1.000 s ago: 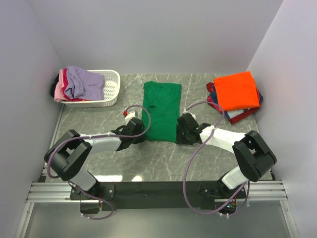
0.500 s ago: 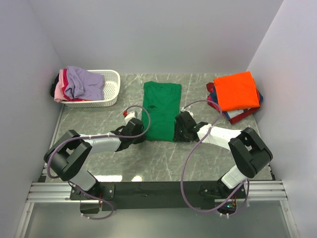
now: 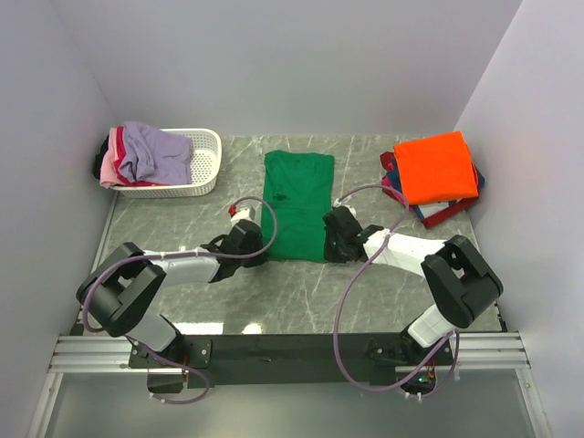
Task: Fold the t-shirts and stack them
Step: Fold the tshirt
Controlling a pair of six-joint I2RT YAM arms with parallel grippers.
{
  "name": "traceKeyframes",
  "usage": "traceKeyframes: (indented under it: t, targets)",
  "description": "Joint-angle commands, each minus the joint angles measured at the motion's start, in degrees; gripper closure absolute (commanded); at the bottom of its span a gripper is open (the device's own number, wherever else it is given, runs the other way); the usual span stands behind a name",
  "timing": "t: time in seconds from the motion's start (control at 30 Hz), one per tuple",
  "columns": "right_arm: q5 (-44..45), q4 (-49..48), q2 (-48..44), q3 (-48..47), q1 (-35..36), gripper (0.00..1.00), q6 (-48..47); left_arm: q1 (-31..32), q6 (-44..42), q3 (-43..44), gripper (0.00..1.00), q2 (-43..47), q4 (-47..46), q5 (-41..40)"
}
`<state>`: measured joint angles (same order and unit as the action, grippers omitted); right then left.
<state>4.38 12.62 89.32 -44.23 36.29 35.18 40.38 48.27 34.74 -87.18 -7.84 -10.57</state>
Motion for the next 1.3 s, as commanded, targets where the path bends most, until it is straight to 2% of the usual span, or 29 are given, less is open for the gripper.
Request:
traceKeyframes:
  t: [0.0,0.17,0.5,0.83,1.03,1.27]
  targets:
    - [0.45,7.32,-1.94,0.46,1.06,1.0,-2.04,0.05,-4.67,-2.66,1.0,1.04,5.29,3.88]
    - [1.77,14.17,-5.73,0.45,2.72,1.0,-3.54,0.22,-5.91,-4.59,0.99,4.9,5.64,9.68]
    - [-1.48,19.72,-13.73,3.97,6.77,1.0,-1.69,4.35,-2.75,-8.99,0.99,15.54,10.37,15.05]
    - [-1.75,28.68,-20.76,3.01,14.67,1.0,2.52,10.33,3.14,-10.4,0.99,28.54,18.02,15.49]
    - [-1.31,34.04,-27.17,0.99,16.79,1.0,5.42,13.93,6.83,-10.4,0.99,34.17,22.59,14.17]
    - [0.45,39.05,-31.57,-2.79,19.51,1.0,8.24,16.92,9.73,-6.45,1.0,41.37,28.22,11.01]
